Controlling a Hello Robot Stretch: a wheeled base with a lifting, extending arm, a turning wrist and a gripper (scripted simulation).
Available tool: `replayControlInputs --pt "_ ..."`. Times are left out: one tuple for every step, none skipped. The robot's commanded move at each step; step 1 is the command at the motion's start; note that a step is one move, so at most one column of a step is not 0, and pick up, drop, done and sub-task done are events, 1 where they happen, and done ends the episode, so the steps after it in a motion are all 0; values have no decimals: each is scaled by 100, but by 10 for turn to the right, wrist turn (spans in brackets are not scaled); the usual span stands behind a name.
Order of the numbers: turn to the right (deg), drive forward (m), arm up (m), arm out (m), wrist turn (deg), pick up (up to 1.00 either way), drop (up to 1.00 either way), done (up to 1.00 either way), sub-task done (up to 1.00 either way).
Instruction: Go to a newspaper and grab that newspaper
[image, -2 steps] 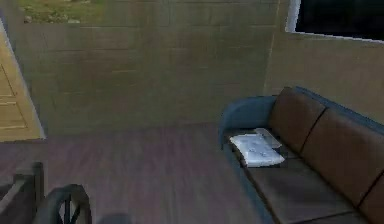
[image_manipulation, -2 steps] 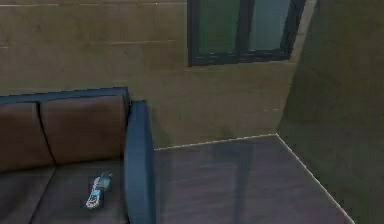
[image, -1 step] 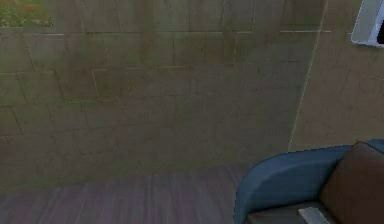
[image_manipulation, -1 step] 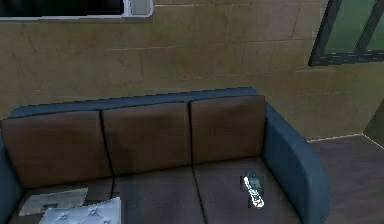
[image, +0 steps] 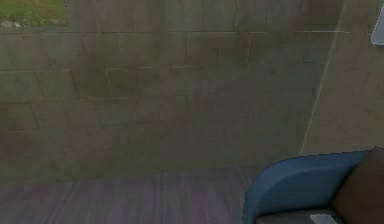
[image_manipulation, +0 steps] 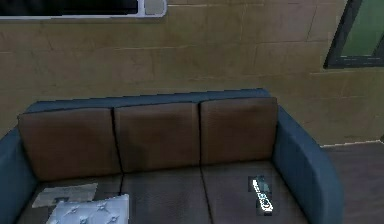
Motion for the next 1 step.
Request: replayControlInputs --pt "0 60 0 0 0 0 0 0 0"
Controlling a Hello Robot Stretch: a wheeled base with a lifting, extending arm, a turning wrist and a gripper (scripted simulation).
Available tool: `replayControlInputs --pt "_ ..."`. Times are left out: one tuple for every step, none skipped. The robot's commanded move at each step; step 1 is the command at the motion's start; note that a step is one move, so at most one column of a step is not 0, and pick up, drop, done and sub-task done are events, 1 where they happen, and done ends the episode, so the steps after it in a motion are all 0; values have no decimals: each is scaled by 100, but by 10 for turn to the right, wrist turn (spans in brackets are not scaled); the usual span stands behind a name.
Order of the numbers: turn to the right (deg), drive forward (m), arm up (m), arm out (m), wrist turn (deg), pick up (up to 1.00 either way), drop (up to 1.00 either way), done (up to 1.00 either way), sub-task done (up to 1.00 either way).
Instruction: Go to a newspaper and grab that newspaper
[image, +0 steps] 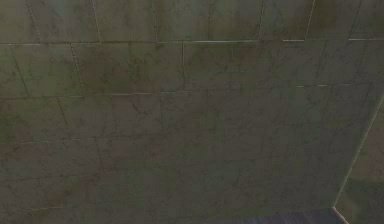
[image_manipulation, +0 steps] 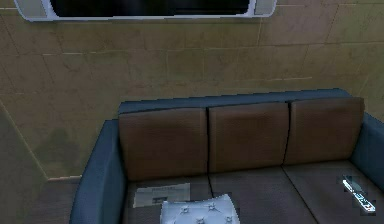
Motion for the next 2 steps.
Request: replayControlInputs --pt "0 0 42 0 0 0 0 0 0" --pt "0 0 0 46 0 0 0 0 0"
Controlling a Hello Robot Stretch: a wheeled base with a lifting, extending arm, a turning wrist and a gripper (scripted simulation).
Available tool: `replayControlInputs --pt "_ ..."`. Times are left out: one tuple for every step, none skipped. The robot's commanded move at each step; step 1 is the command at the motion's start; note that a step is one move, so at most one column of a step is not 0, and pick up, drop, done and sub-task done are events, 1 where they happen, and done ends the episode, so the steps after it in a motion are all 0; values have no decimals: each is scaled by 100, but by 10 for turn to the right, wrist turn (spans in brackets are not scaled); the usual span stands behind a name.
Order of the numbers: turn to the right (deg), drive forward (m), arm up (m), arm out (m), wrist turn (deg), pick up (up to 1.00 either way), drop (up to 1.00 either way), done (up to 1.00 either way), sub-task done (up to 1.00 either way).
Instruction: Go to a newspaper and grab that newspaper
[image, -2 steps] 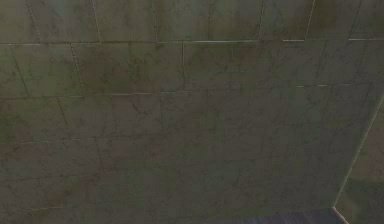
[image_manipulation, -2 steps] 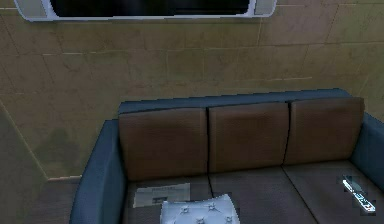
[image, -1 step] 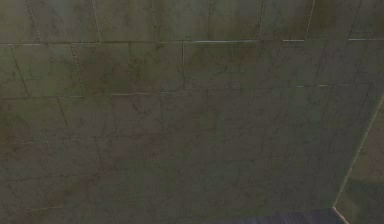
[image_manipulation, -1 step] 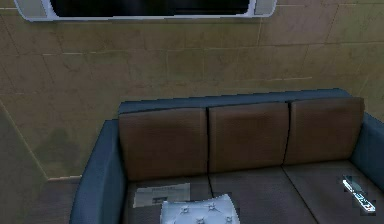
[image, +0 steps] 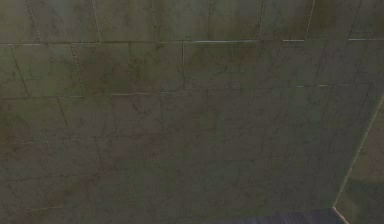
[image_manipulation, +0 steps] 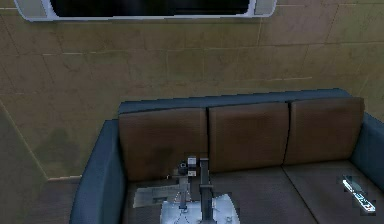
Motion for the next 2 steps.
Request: replayControlInputs --pt "0 0 0 0 450 0 0 0 0" --pt "0 0 0 0 450 0 0 0 0"
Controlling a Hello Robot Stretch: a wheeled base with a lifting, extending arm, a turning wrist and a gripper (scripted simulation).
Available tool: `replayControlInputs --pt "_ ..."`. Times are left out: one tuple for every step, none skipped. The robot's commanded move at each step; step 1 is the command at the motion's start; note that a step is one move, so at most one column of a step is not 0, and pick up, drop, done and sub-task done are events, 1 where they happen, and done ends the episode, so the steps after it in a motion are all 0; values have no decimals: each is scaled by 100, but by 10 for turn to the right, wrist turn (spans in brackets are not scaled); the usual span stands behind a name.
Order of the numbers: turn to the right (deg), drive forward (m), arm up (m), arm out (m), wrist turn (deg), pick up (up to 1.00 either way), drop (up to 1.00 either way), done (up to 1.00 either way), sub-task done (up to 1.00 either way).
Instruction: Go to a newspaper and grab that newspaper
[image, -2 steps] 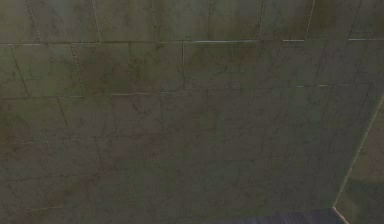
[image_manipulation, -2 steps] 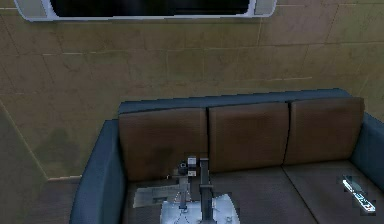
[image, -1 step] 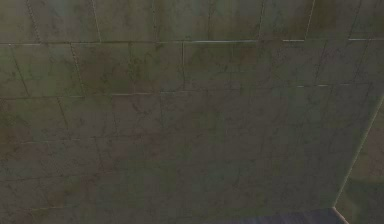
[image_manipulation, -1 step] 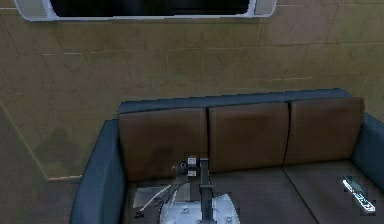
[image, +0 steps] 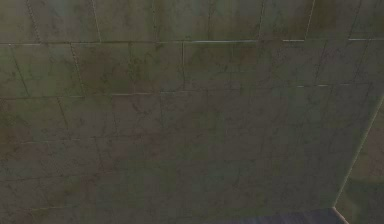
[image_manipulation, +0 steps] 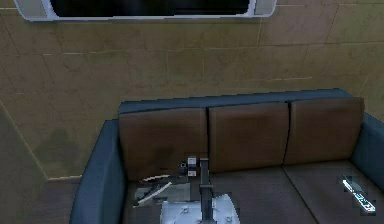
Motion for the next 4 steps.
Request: replayControlInputs --pt "0 0 0 0 450 0 0 0 0" --pt "0 0 0 0 60 0 0 0 0" --pt "0 0 -30 0 0 0 0 0 0" --pt "0 0 0 0 0 100 0 0 0"
